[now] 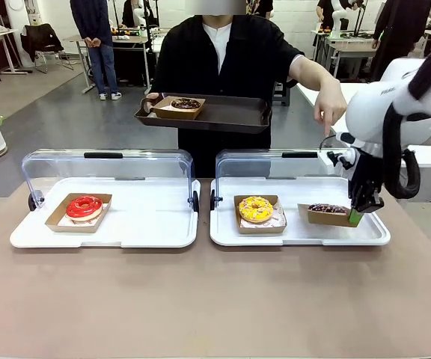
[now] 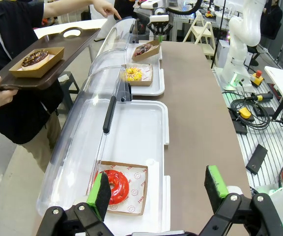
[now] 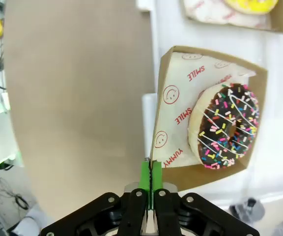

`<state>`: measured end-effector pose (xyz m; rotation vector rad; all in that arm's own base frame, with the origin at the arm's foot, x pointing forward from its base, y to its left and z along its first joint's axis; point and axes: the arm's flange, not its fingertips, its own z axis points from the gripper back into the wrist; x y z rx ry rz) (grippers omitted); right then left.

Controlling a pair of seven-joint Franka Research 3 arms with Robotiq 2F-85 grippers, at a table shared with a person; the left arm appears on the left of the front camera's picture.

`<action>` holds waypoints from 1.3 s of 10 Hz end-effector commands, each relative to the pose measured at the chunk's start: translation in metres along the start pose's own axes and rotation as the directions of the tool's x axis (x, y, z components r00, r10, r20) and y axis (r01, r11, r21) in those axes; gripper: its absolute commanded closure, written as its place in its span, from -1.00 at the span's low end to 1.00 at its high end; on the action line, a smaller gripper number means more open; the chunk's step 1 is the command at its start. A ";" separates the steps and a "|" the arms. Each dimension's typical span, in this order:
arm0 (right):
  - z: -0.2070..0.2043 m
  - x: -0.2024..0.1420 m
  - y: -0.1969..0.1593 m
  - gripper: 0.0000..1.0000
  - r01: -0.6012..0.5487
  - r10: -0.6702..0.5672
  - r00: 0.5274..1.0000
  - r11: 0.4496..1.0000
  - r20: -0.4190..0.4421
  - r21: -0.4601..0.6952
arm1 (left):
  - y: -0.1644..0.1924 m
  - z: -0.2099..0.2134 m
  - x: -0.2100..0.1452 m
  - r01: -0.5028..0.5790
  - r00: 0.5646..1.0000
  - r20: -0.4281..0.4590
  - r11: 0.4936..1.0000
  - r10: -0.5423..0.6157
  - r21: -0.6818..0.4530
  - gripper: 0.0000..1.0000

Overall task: Provide the desired donut to the person.
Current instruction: Pick up and lift the Paper togo box containing the Donut pointed at by the person.

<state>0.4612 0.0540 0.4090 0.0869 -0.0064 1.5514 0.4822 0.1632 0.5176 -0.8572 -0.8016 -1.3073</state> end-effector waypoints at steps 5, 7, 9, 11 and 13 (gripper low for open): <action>0.144 0.045 0.117 1.00 0.075 -0.089 0.993 0.984 -0.082 -0.164 | -0.001 0.001 0.000 -0.001 1.000 0.002 1.000 0.001 0.004 -1.00; 0.201 0.076 0.130 1.00 0.014 -0.035 0.995 0.977 -0.093 -0.215 | -0.001 0.001 0.000 -0.001 1.000 0.002 1.000 0.001 0.004 -1.00; 0.231 0.101 0.124 1.00 -0.031 -0.003 0.990 0.971 -0.142 -0.238 | -0.001 0.001 0.000 -0.001 1.000 0.002 1.000 0.001 0.004 -1.00; 0.234 0.108 0.105 1.00 -0.024 -0.005 0.990 0.977 -0.139 -0.210 | -0.001 0.001 0.000 -0.001 1.000 0.002 1.000 0.001 0.004 -1.00; 0.236 0.103 0.135 1.00 -0.054 0.027 0.993 0.966 -0.111 -0.252 | -0.001 0.001 0.000 -0.001 1.000 0.002 1.000 0.001 0.004 -1.00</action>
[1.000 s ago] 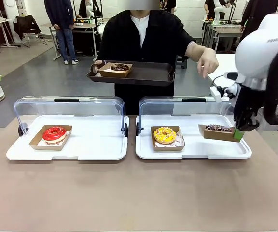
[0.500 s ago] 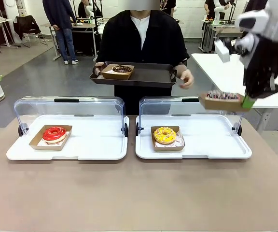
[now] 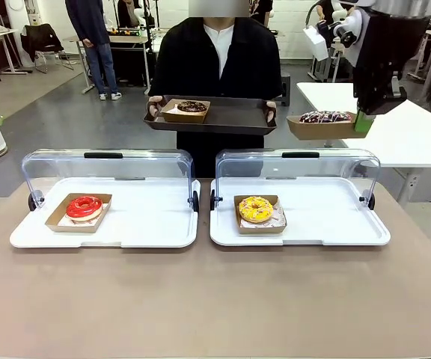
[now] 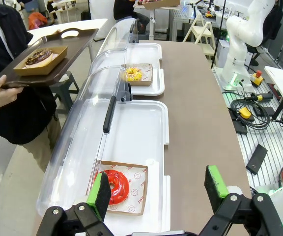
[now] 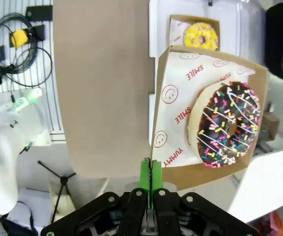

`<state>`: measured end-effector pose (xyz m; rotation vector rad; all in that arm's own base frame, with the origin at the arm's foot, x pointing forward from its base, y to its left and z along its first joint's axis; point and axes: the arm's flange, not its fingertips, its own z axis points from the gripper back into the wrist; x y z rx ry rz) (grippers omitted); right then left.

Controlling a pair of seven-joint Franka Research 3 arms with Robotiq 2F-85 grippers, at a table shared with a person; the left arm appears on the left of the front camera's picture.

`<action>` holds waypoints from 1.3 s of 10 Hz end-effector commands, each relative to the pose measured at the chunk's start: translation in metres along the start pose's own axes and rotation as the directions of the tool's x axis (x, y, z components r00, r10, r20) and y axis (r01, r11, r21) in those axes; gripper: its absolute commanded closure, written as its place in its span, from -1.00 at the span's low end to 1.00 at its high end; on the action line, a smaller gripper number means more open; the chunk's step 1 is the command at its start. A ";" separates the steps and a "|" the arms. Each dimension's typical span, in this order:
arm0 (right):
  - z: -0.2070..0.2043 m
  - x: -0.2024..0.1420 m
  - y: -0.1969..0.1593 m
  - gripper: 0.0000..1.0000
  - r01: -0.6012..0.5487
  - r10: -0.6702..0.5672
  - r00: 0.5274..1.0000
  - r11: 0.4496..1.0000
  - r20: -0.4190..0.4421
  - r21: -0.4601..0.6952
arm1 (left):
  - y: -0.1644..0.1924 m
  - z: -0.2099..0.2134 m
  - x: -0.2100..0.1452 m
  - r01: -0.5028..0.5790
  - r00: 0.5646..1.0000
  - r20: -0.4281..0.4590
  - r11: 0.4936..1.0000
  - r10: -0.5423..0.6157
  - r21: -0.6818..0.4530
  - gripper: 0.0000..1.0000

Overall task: Provide the desired donut to the person.
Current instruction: Pick up and lift the Paper togo box containing the Donut pointed at by the person, then place the picked Paper togo box onto the Handle tray extended by the person.

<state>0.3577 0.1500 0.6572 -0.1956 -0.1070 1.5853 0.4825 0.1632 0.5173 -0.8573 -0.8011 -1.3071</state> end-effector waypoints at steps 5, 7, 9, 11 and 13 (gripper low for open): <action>0.003 -0.005 0.017 1.00 0.004 -0.004 1.000 1.000 0.007 -0.014 | -0.001 0.001 0.001 -0.001 1.000 0.002 1.000 0.001 0.004 -1.00; 0.003 -0.005 0.017 1.00 0.004 -0.004 1.000 1.000 0.007 -0.014 | -0.001 0.001 0.001 -0.001 1.000 0.002 1.000 0.001 0.004 -1.00; 0.003 -0.005 0.017 1.00 0.004 -0.004 1.000 1.000 0.007 -0.014 | -0.001 0.001 0.001 -0.001 1.000 0.002 1.000 0.001 0.004 -1.00; 0.003 -0.005 0.017 1.00 0.004 -0.004 1.000 1.000 0.007 -0.014 | -0.001 0.001 0.001 -0.001 1.000 0.002 1.000 0.001 0.004 -1.00; 0.015 0.014 -0.001 0.97 -0.027 0.028 0.999 0.999 0.031 -0.037 | -0.001 0.001 0.001 -0.001 1.000 0.002 1.000 0.001 0.004 -1.00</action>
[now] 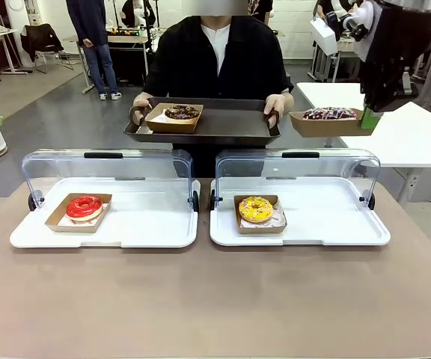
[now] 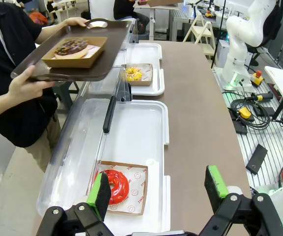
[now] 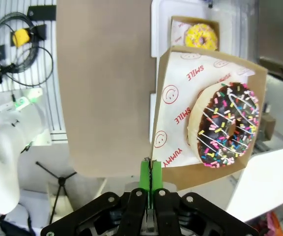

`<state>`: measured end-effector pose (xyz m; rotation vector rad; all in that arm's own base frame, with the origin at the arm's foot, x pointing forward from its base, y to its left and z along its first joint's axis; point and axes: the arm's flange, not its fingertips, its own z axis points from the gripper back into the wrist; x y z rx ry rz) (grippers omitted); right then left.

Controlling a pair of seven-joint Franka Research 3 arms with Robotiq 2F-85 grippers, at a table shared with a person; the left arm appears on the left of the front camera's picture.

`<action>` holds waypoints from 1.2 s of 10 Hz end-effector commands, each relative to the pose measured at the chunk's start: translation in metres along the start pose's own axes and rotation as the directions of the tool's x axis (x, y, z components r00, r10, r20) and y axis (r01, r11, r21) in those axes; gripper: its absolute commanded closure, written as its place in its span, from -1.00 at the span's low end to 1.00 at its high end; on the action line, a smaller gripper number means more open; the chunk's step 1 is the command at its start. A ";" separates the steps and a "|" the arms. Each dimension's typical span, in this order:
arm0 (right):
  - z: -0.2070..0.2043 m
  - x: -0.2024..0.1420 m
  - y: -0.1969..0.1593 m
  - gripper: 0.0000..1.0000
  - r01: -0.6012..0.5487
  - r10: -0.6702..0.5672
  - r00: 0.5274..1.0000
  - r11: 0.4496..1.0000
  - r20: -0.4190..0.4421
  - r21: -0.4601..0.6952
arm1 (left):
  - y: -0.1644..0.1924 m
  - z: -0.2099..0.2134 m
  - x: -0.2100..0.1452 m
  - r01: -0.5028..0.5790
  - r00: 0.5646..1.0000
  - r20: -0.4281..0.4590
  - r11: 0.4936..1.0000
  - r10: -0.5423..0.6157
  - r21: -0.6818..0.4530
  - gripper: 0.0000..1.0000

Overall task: Provide the desired donut to the person.
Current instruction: Place the picked Paper togo box onto the Handle tray extended by the person.

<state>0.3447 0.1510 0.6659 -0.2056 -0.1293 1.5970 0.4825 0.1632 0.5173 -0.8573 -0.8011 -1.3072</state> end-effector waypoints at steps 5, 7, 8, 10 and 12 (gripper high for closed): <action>0.001 0.100 -0.094 0.97 -0.047 0.046 0.999 0.999 0.023 0.016 | -0.001 0.001 0.001 -0.001 1.000 0.002 1.000 0.001 0.004 -1.00; -0.013 0.122 -0.109 0.97 -0.035 0.035 0.999 0.999 -0.014 -0.012 | -0.001 0.001 0.001 -0.001 1.000 0.002 1.000 0.001 0.004 -1.00; -0.020 0.128 -0.114 0.97 -0.026 0.026 1.000 1.000 -0.016 0.000 | -0.001 0.001 0.001 -0.001 1.000 0.002 1.000 0.001 0.004 -1.00; -0.035 0.132 -0.118 0.97 -0.030 0.030 0.999 1.000 -0.013 0.009 | -0.001 0.001 0.001 -0.001 1.000 0.002 1.000 0.001 0.004 -1.00; -0.053 0.127 -0.121 0.97 -0.017 0.017 1.000 0.998 -0.007 0.060 | -0.001 0.001 0.001 -0.001 1.000 0.002 1.000 0.001 0.004 -1.00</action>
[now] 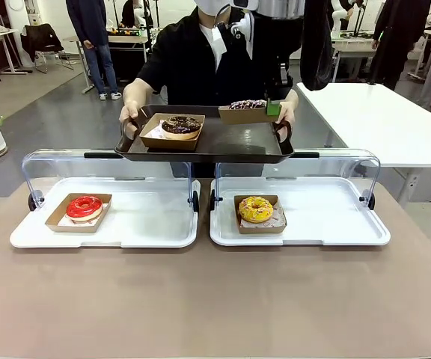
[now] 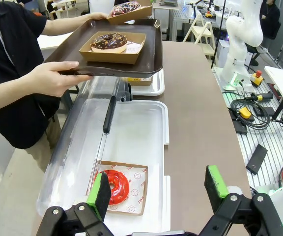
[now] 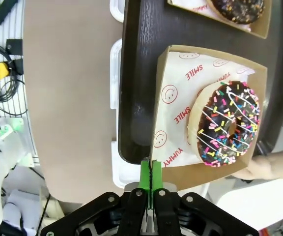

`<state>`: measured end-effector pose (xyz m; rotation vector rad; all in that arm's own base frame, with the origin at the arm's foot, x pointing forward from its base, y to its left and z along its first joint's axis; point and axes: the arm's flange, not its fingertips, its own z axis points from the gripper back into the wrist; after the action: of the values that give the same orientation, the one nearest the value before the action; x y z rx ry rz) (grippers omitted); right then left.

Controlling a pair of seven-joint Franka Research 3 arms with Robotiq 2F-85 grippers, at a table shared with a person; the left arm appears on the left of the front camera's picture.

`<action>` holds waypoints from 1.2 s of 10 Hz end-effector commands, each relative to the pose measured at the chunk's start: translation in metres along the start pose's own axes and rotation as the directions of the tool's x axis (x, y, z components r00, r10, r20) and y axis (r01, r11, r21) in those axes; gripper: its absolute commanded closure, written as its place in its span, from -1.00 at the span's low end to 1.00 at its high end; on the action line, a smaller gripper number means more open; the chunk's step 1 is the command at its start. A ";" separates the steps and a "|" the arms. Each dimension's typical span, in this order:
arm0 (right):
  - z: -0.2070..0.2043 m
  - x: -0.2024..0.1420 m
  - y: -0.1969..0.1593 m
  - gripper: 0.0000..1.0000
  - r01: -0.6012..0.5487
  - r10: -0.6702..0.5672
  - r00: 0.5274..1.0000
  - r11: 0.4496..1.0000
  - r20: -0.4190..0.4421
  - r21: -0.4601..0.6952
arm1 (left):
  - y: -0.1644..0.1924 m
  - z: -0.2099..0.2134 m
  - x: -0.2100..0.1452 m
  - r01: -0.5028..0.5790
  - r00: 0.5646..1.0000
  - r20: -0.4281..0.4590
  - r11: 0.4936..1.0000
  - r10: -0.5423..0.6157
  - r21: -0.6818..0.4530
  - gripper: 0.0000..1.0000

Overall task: Provide the desired donut to the person.
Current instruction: Place the picked Paper togo box onto the Handle tray extended by the person.

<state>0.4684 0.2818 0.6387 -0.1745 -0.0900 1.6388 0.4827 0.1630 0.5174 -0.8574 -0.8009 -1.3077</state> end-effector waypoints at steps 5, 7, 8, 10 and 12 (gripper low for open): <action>-0.041 -0.006 -0.014 0.97 0.061 -0.064 0.998 0.995 0.029 0.084 | -0.001 0.001 0.000 -0.001 1.000 0.002 1.000 0.001 0.004 -1.00; -0.054 -0.004 -0.022 0.97 0.060 -0.064 0.997 0.994 0.042 0.090 | -0.001 0.001 0.000 -0.001 1.000 0.002 1.000 0.001 0.004 -1.00; -0.058 -0.003 -0.026 0.97 0.062 -0.067 0.997 0.994 0.048 0.093 | -0.001 0.001 0.000 -0.001 1.000 0.002 1.000 0.001 0.004 -1.00; -0.064 -0.003 -0.031 0.97 0.063 -0.068 0.996 0.993 0.051 0.101 | -0.001 0.001 0.000 -0.001 1.000 0.002 1.000 0.001 0.004 -1.00; -0.065 -0.003 -0.031 0.11 0.056 -0.063 0.996 0.992 0.057 0.114 | -0.001 0.001 0.000 -0.001 1.000 0.002 1.000 0.001 0.004 -1.00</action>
<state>0.5095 0.2754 0.5784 -0.0750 -0.0320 1.5966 0.4827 0.1630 0.5173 -0.8575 -0.8009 -1.3077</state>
